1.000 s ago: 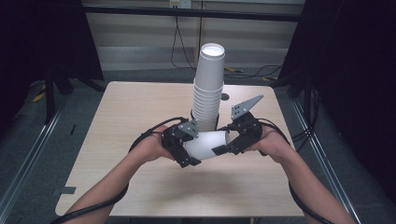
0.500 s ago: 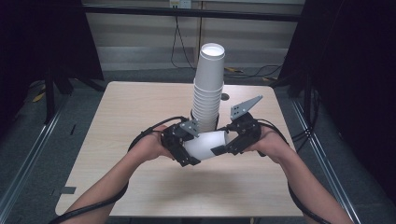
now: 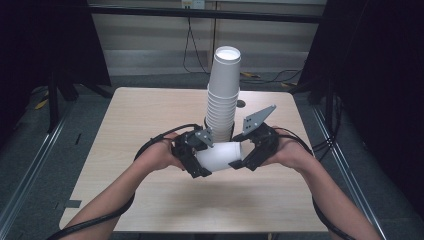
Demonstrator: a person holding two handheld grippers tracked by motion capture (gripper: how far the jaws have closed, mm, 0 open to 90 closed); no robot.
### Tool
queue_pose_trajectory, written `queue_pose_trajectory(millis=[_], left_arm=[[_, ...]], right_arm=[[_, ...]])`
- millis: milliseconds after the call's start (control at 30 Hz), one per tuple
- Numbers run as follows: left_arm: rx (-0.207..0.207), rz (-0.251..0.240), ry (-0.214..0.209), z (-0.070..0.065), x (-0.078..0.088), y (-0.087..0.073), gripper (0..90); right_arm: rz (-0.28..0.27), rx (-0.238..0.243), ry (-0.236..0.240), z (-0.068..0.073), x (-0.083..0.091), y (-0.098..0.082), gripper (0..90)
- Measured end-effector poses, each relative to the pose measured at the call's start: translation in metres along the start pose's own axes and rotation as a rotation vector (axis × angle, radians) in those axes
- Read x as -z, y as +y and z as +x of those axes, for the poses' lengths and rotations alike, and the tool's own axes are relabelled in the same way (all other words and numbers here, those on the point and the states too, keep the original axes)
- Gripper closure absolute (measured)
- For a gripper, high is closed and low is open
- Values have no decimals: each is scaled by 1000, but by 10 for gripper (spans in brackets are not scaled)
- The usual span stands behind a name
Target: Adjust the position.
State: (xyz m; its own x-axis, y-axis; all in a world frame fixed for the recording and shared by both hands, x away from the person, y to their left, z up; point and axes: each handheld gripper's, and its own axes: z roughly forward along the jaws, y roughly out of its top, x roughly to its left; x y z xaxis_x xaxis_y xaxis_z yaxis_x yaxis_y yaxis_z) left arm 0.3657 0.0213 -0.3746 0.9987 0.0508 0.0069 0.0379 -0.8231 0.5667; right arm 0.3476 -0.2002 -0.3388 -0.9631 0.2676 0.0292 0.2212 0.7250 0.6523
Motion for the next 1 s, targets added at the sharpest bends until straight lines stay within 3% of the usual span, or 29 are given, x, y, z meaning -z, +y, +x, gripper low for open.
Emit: queue_pose_trajectory(millis=[200, 433, 467, 667, 1000], left_arm=[[-11, 44, -4, -1, -1, 3, 128], [-8, 71, 1, -1, -1, 7, 127], [-31, 86, -1, 0, 0, 7, 127], [-41, 126, 14, -1, -3, 11, 126], [-64, 145, 9, -2, -5, 15, 125]], right_arm=[[81, 20, -23, 4, -3, 8, 138], [120, 24, 0, 4, -6, 12, 154], [131, 18, 7, 5, -6, 13, 149], [173, 38, 10, 6, -10, 15, 157], [254, 44, 17, 8, -17, 18, 176]])
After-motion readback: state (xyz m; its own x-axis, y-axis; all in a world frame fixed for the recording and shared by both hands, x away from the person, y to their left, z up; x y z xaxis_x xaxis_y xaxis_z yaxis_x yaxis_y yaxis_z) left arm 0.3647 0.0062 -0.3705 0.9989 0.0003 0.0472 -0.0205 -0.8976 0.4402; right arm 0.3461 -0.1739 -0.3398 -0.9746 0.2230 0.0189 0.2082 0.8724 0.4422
